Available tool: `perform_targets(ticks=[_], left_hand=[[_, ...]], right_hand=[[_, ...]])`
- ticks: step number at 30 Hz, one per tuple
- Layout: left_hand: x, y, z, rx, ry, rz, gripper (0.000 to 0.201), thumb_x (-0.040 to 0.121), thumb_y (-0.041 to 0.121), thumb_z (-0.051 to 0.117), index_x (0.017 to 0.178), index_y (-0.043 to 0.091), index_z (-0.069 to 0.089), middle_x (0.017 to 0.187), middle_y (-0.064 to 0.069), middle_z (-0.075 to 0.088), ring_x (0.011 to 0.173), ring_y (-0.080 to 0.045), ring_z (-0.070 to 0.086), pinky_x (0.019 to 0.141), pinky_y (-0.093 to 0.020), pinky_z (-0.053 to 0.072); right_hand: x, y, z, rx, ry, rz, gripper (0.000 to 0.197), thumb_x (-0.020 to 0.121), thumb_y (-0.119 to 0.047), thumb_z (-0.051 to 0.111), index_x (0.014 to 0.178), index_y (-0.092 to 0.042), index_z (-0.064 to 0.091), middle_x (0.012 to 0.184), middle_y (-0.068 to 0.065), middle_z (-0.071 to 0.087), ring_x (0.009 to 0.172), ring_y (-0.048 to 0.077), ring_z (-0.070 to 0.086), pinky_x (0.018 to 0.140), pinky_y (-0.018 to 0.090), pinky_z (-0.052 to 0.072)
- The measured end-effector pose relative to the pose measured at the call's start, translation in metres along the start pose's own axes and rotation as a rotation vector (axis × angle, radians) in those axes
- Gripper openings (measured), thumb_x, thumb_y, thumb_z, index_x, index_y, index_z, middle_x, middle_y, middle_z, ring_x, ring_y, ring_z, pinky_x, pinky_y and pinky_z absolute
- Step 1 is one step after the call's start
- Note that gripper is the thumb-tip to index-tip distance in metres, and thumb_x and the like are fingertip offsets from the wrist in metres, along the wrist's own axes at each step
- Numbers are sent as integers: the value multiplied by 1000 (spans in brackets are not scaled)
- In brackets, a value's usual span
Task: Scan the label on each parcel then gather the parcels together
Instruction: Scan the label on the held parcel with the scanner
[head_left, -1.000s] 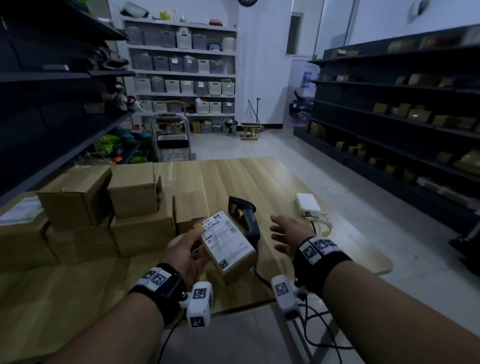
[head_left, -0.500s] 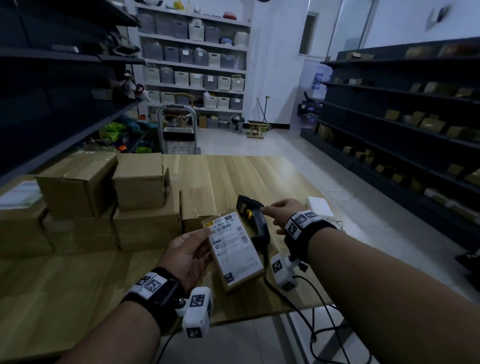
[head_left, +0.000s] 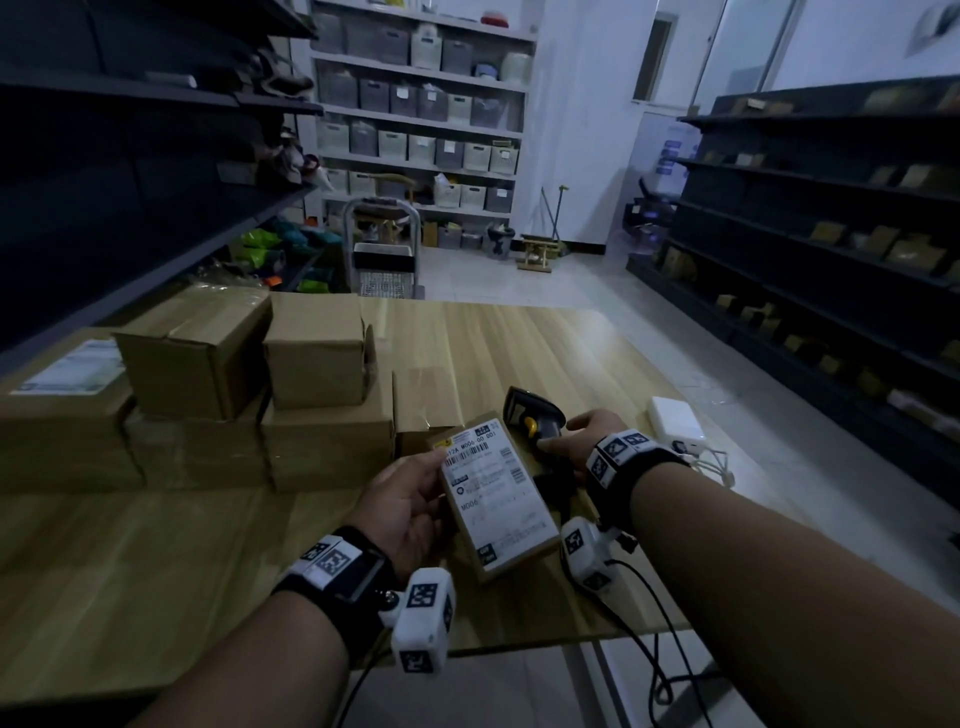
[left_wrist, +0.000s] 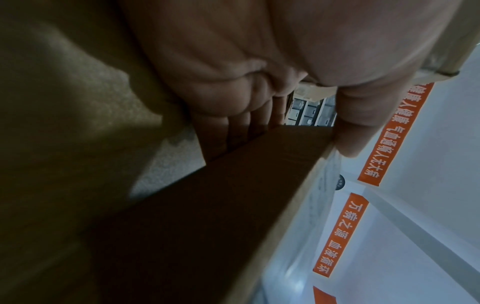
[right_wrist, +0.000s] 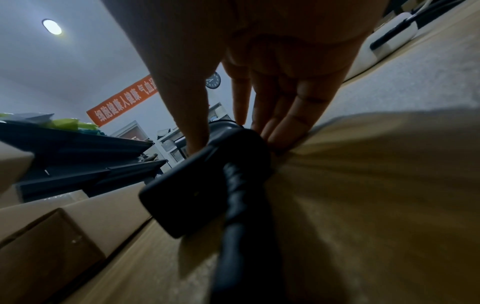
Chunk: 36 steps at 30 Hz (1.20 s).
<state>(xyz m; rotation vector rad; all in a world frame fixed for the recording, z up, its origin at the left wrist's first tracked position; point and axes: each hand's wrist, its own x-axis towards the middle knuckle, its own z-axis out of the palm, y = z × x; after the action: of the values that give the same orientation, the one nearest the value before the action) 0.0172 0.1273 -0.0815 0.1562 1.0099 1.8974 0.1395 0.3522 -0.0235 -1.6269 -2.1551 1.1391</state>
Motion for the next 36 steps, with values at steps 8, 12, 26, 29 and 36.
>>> perform_targets(ticks=[8,12,26,29,36], left_hand=[[-2,3,-1,-24,21,-37,50,102,26,70,145,1,63,136,-27,74,123,-47,73,82,-56,68],[-4,4,-3,-1,-52,-22,52,85,9,74,135,-2,67,129,-31,76,107,-46,80,75,-54,68],[4,2,-8,39,-41,11,68,81,18,83,144,3,63,132,-26,76,120,-46,76,99,-62,61],[1,3,-5,7,-23,6,68,81,18,83,145,2,64,132,-26,76,118,-45,77,88,-57,66],[-5,6,-1,-29,-39,-23,37,105,10,68,140,-1,66,124,-26,79,102,-40,82,69,-50,69]], right_hand=[[-1,4,-6,-49,-52,15,39,70,-43,95,91,-14,78,95,8,80,91,28,76,91,51,65],[3,8,-15,32,-46,-17,38,60,-42,92,87,-18,80,89,9,82,87,31,79,89,52,66],[-98,-36,-53,389,-131,-141,13,92,-1,68,104,-5,65,85,21,75,71,34,67,78,52,60],[-111,-37,-56,340,-165,-141,16,96,-6,69,111,-1,68,75,15,65,67,30,61,67,43,55],[-133,-20,-63,293,-167,-83,19,94,-17,75,111,-8,72,79,16,72,71,33,59,67,44,54]])
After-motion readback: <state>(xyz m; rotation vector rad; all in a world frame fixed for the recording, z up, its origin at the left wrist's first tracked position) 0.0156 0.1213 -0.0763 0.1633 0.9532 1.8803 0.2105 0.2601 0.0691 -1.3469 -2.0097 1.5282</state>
